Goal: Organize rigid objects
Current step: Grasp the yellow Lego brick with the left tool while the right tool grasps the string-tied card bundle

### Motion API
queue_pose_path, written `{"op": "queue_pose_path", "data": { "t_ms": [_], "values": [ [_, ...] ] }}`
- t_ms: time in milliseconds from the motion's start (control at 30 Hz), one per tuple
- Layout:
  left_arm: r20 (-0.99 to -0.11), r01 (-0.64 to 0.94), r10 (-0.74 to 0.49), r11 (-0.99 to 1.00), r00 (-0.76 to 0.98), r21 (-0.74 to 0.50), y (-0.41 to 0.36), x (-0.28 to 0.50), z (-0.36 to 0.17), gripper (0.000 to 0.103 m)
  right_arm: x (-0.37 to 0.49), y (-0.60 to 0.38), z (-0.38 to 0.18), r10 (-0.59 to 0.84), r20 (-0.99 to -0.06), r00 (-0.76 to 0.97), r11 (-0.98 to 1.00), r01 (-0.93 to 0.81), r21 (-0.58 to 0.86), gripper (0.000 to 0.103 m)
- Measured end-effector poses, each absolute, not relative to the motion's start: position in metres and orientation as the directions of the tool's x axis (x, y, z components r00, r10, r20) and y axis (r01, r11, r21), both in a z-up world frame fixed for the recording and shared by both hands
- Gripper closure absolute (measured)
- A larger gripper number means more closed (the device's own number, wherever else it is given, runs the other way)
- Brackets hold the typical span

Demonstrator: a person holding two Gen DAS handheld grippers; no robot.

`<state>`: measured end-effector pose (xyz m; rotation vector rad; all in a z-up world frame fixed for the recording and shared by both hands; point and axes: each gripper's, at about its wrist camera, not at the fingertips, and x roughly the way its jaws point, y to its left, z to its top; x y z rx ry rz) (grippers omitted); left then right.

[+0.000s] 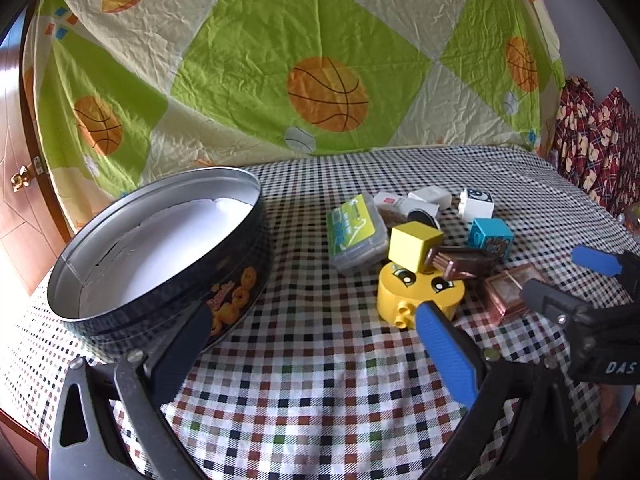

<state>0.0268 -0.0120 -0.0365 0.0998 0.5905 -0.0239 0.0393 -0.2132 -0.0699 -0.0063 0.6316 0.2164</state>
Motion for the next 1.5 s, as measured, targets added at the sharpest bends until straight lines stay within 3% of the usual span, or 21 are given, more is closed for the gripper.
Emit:
{"op": "queue_pose_path", "data": {
  "t_ms": [333, 400, 467, 967, 1033, 1100, 1267, 1500],
  "values": [
    [-0.615, 0.108, -0.036, 0.991, 0.788, 0.081, -0.020, 0.044, -0.041, 0.000, 0.068, -0.205, -0.085, 0.181, -0.714, 0.676, 0.975, -0.219, 0.040, 0.002],
    [-0.624, 0.121, -0.044, 0.989, 0.780, 0.081, -0.022, 0.046, -0.042, 0.000, 0.070, -0.207, -0.087, 0.186, -0.724, 0.664, 0.975, -0.214, 0.054, 0.008],
    [-0.629, 0.139, -0.055, 0.987, 0.776, 0.085, -0.026, 0.048, -0.040, 0.000, 0.072, -0.209, -0.091, 0.196, -0.736, 0.649, 0.975, -0.213, 0.072, 0.022],
    [-0.714, 0.279, -0.144, 0.957, 0.686, 0.075, -0.061, 0.082, -0.054, 0.001, 0.068, -0.242, -0.083, 0.175, -0.664, 0.727, 0.983, -0.085, 0.166, 0.023],
    [-0.747, 0.293, -0.162, 0.955, 0.644, 0.046, -0.063, 0.092, -0.059, 0.004, 0.068, -0.240, -0.082, 0.176, -0.661, 0.729, 0.982, -0.086, 0.166, 0.023],
    [-0.774, 0.309, -0.175, 0.951, 0.609, 0.028, -0.065, 0.097, -0.064, 0.019, 0.068, -0.239, -0.082, 0.176, -0.660, 0.731, 0.982, -0.089, 0.164, 0.023],
    [-0.772, 0.309, -0.218, 0.951, 0.597, -0.029, -0.058, 0.095, -0.067, 0.040, 0.065, -0.236, -0.081, 0.176, -0.651, 0.738, 0.983, -0.100, 0.152, 0.023],
    [-0.722, 0.316, -0.229, 0.949, 0.653, -0.016, -0.057, 0.079, -0.062, 0.042, 0.054, -0.230, -0.077, 0.160, -0.605, 0.780, 0.987, -0.112, 0.116, 0.023]
  ]
}}
